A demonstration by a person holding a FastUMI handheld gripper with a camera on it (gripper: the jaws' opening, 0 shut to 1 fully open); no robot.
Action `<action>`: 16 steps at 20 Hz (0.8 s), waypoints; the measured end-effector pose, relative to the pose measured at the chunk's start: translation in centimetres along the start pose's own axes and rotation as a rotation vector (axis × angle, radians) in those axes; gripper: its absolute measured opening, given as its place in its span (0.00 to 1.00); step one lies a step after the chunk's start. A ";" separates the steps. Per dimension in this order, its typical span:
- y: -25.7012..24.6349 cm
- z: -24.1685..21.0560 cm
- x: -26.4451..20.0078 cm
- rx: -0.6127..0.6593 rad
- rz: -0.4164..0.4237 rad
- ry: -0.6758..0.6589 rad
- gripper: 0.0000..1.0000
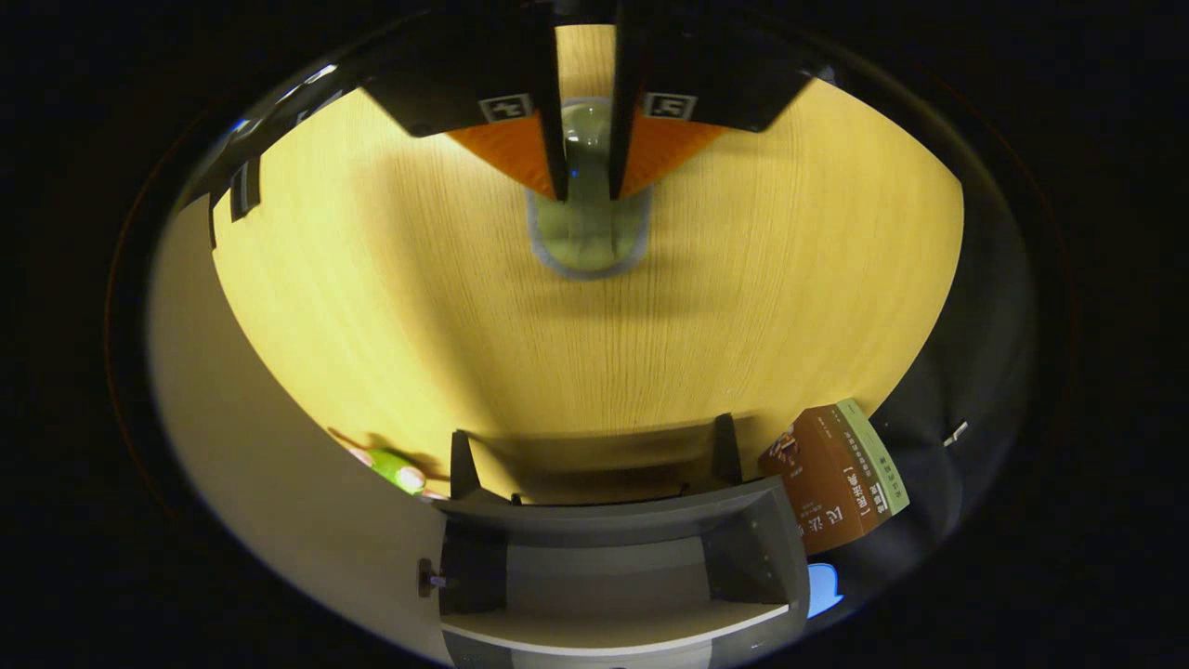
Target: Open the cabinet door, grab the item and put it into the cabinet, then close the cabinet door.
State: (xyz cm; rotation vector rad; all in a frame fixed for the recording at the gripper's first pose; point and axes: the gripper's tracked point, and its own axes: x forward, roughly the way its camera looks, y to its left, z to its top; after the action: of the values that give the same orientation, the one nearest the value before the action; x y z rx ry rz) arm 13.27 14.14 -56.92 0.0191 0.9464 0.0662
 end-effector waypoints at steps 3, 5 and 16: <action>0.0 0.6 0.0 -0.048 -0.009 -0.026 0.21; -0.6 1.4 -0.4 -0.053 -0.030 -0.049 0.21; 1.2 11.9 -10.4 0.073 0.113 -0.167 0.21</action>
State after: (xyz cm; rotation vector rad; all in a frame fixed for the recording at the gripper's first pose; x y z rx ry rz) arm 16.76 14.85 -41.46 0.1439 0.7796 0.1329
